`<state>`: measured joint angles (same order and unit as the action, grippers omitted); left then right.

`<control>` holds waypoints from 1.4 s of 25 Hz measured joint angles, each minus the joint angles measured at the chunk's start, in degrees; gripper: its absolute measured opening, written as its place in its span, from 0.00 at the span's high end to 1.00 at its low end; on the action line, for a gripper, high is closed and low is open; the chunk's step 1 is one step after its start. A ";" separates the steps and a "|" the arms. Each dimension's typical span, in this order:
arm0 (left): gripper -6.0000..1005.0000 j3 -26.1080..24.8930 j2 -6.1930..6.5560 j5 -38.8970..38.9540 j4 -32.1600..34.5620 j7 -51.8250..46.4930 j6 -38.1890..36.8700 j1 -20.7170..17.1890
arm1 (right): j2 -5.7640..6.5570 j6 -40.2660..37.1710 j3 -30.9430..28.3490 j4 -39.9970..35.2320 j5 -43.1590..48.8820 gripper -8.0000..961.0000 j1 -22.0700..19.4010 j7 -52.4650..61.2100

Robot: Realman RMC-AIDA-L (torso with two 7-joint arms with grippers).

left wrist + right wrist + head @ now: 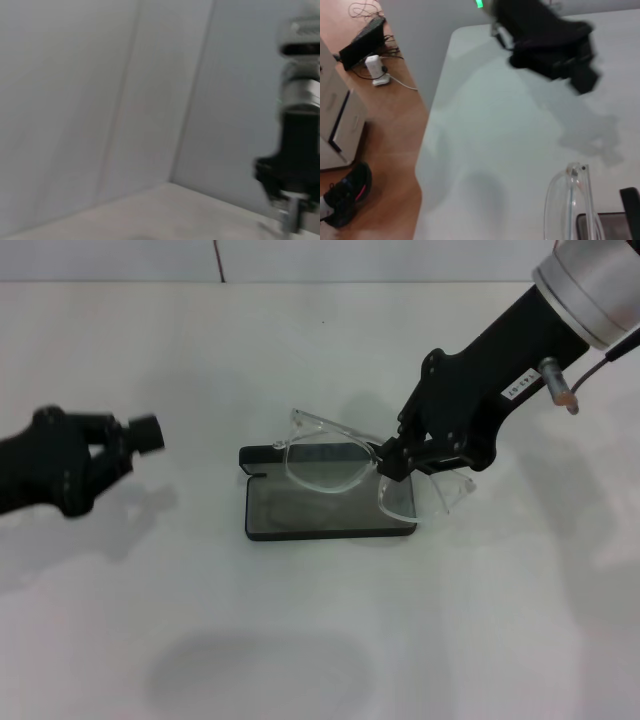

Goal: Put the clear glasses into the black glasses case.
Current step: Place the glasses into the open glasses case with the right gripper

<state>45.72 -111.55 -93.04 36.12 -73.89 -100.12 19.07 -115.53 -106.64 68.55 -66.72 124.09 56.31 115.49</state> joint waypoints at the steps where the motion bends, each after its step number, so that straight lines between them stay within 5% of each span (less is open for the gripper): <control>1: 0.95 0.00 0.05 -0.99 0.31 -0.58 -1.41 -0.07 | 0.05 0.25 0.00 0.65 0.35 0.88 0.38 0.02; 10: 0.94 1.28 -0.07 -5.18 0.61 -3.95 -15.63 0.44 | -0.15 5.77 4.36 12.00 4.62 0.87 6.25 -1.34; 21: 0.91 10.23 -4.97 -5.63 -0.09 3.06 -15.96 1.93 | -0.50 15.78 16.00 19.53 4.71 0.87 11.18 -4.06; 27: 0.90 10.44 -5.62 -5.94 -3.44 8.84 -15.52 2.99 | -0.66 20.65 22.76 20.09 3.80 0.87 12.09 -3.74; 35: 0.90 10.18 -5.66 -6.93 -6.78 11.24 -13.56 4.92 | -0.65 23.82 24.60 20.20 3.26 0.86 12.64 -3.53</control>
<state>55.90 -117.21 -99.97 29.34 -62.64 -113.68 23.99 -116.19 -82.83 93.15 -46.53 127.34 68.96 111.96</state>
